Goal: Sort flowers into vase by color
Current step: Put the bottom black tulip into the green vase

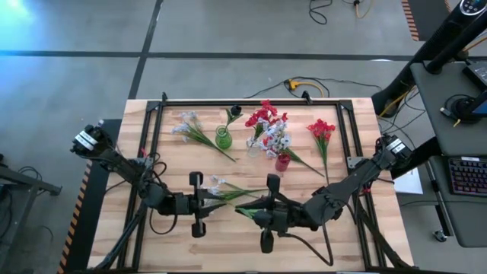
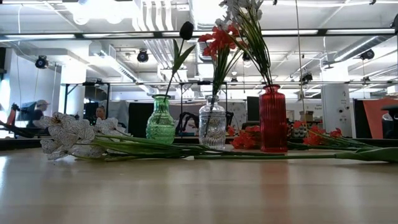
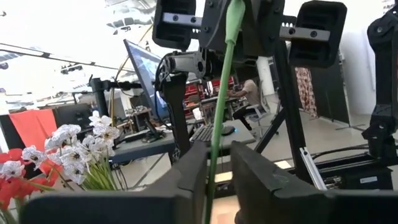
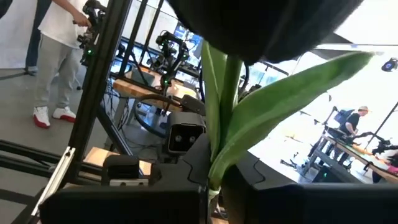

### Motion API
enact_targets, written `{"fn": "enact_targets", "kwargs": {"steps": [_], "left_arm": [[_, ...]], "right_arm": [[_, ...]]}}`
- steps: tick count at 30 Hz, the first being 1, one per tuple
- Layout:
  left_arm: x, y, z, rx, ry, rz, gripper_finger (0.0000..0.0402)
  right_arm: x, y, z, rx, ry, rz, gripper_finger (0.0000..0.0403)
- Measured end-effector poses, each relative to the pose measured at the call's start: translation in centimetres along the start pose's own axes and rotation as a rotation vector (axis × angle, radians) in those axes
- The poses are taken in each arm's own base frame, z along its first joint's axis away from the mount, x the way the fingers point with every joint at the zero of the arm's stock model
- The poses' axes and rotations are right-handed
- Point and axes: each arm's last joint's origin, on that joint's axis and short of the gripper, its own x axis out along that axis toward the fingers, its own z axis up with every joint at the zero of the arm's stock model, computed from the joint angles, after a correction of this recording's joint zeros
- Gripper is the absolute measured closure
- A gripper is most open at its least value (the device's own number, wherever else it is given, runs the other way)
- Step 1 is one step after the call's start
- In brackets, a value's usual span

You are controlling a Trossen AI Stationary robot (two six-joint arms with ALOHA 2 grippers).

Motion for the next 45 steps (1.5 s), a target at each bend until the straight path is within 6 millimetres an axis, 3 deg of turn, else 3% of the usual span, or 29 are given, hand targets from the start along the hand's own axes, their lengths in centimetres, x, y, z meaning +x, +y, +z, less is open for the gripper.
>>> {"fn": "enact_targets", "kwargs": {"steps": [7,12,17,22,36,45], "left_arm": [[-0.1,-0.4,-0.9,0.042,0.094,-0.002,0.0242],[-0.6,-0.2,-2.1,0.095,0.264,0.218,0.0190],[-1.4,-0.2,-2.8,0.149,0.373,0.413,0.0167],[-1.7,0.1,-2.2,0.125,0.370,0.467,0.0173],[-2.8,0.0,0.4,-0.107,0.292,-0.240,0.0221],[-3.5,1.9,3.4,-0.197,0.180,-0.284,0.0238]], "right_arm": [[0.2,-0.5,0.9,0.001,0.026,0.007,0.0389],[0.7,-1.6,1.5,0.030,0.098,0.014,0.0390],[1.4,-3.5,1.8,0.051,0.186,-0.001,0.0390],[2.2,-5.8,2.1,0.044,0.218,-0.046,0.0390],[5.1,-13.4,0.3,-0.014,0.286,-0.226,0.0390],[7.1,-17.2,-2.5,0.039,0.309,-0.229,0.0390]]}}
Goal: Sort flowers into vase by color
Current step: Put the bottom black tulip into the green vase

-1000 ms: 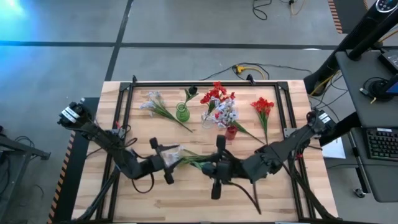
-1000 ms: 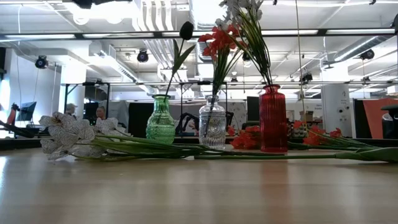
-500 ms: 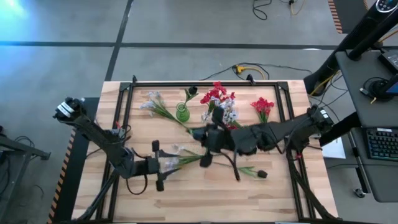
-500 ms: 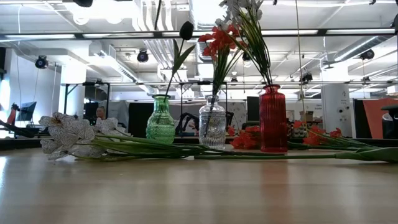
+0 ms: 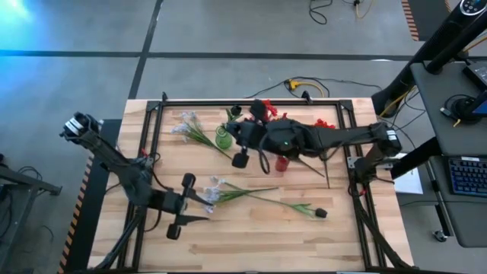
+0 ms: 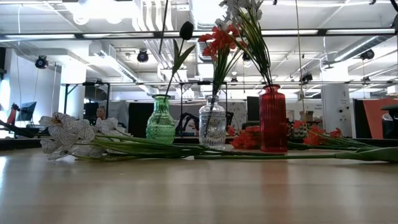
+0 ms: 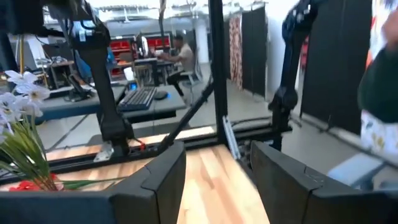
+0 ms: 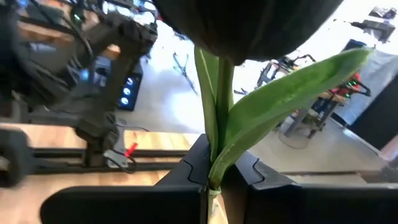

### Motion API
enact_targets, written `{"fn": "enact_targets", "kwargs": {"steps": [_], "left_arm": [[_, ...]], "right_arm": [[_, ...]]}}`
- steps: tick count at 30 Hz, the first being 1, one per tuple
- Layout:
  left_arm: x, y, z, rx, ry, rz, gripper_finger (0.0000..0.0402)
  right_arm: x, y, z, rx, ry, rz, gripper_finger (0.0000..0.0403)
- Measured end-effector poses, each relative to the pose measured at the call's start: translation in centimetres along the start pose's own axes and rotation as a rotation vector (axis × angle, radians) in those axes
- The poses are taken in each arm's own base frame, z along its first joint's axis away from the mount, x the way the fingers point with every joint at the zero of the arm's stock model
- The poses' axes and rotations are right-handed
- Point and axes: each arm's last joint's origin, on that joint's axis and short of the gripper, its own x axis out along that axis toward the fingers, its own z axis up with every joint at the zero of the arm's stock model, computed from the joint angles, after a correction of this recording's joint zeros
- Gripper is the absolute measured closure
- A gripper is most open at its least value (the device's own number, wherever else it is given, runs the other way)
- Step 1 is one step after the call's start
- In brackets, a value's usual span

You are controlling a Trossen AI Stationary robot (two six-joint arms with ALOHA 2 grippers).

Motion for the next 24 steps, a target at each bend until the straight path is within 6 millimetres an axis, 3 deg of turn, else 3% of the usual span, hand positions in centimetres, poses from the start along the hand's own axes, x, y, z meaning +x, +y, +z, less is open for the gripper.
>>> {"fn": "enact_targets", "kwargs": {"steps": [7,16,24], "left_arm": [[-1.0,1.1,2.2,-0.211,-0.146,0.146,0.0239],[-1.1,0.9,2.2,-0.207,-0.141,0.153,0.0239],[-1.0,1.1,1.9,-0.210,-0.126,0.254,0.0239]], "right_arm": [[2.8,-1.1,-2.1,-0.023,0.047,-0.003,0.0390],[5.7,-1.0,-4.9,-0.084,0.129,-0.023,0.0390],[6.6,-0.9,-5.8,-0.069,0.150,-0.029,0.0390]]}}
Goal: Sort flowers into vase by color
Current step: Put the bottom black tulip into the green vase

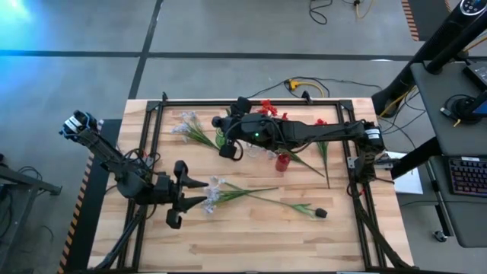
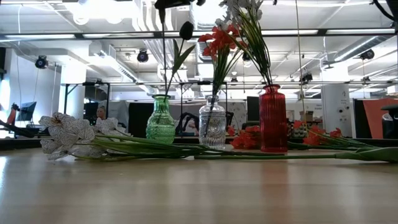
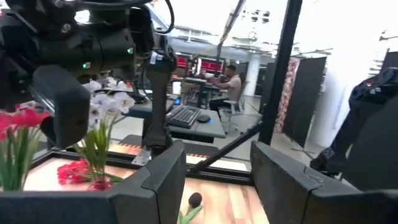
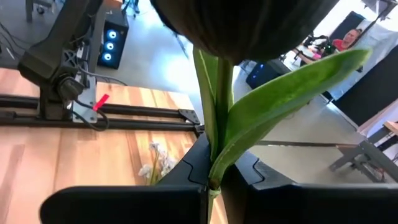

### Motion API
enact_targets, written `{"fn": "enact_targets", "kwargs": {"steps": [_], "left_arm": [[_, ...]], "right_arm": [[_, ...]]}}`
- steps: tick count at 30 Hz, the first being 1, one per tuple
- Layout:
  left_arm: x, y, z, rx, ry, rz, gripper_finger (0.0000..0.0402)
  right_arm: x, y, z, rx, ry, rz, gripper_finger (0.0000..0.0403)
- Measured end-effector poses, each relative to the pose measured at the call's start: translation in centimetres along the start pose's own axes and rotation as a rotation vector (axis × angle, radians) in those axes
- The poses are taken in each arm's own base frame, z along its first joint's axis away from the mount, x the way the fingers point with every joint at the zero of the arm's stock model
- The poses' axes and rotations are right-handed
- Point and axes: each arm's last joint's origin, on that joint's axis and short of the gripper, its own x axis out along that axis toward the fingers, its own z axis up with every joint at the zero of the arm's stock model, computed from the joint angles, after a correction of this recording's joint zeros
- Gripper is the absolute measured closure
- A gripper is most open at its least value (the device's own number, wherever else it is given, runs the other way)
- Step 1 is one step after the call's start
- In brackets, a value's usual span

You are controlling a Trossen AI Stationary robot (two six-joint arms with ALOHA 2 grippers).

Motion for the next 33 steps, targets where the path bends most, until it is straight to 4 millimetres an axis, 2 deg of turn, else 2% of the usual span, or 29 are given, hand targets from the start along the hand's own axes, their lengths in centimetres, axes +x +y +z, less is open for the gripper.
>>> {"fn": "enact_targets", "kwargs": {"steps": [4,13,21,33], "left_arm": [[0.0,0.2,-0.1,0.008,0.010,0.065,0.0239],[-0.3,1.1,-1.2,0.079,0.067,0.366,0.0239],[-0.3,1.2,-1.3,0.093,0.069,0.392,0.0239],[-0.4,1.3,-1.5,0.118,0.080,0.422,0.0239]], "right_arm": [[0.1,-0.2,-0.1,0.017,0.003,-0.004,0.0390],[0.4,-0.8,-0.1,0.087,-0.008,-0.023,0.0390],[0.1,-1.8,1.3,0.144,-0.066,0.028,0.0390],[0.3,-2.0,0.2,0.157,0.049,0.047,0.0390]]}}
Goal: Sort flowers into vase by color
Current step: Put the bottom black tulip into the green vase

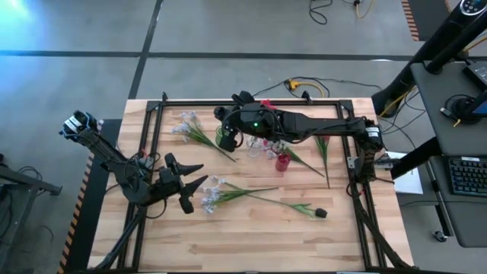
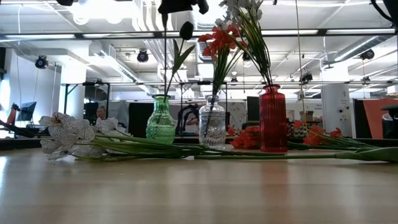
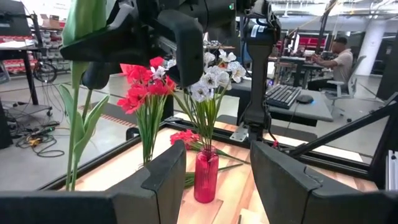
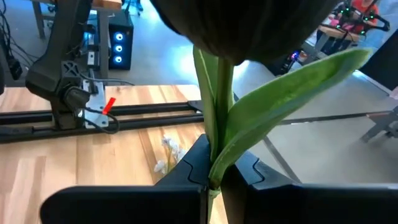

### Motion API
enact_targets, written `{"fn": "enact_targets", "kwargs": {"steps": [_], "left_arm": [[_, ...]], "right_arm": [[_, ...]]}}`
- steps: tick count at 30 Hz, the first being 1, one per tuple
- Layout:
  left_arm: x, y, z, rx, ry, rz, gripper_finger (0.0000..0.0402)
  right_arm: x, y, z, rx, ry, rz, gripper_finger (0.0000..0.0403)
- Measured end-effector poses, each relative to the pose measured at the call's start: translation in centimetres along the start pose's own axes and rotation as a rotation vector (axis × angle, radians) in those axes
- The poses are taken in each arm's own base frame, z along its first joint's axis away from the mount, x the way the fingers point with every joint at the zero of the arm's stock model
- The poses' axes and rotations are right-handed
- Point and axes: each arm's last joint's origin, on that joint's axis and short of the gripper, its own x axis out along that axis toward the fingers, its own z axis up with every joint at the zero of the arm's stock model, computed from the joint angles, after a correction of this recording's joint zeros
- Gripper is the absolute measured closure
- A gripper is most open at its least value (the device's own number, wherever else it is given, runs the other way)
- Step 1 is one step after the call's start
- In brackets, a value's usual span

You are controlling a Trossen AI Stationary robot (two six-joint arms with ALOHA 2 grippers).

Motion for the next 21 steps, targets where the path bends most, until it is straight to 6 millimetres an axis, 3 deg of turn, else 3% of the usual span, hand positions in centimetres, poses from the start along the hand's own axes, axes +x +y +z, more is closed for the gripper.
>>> {"fn": "enact_targets", "kwargs": {"steps": [21], "left_arm": [[0.0,0.0,-0.1,0.021,0.004,0.011,0.0239]], "right_arm": [[1.1,0.5,-1.3,0.024,0.001,0.020,0.0390]]}}
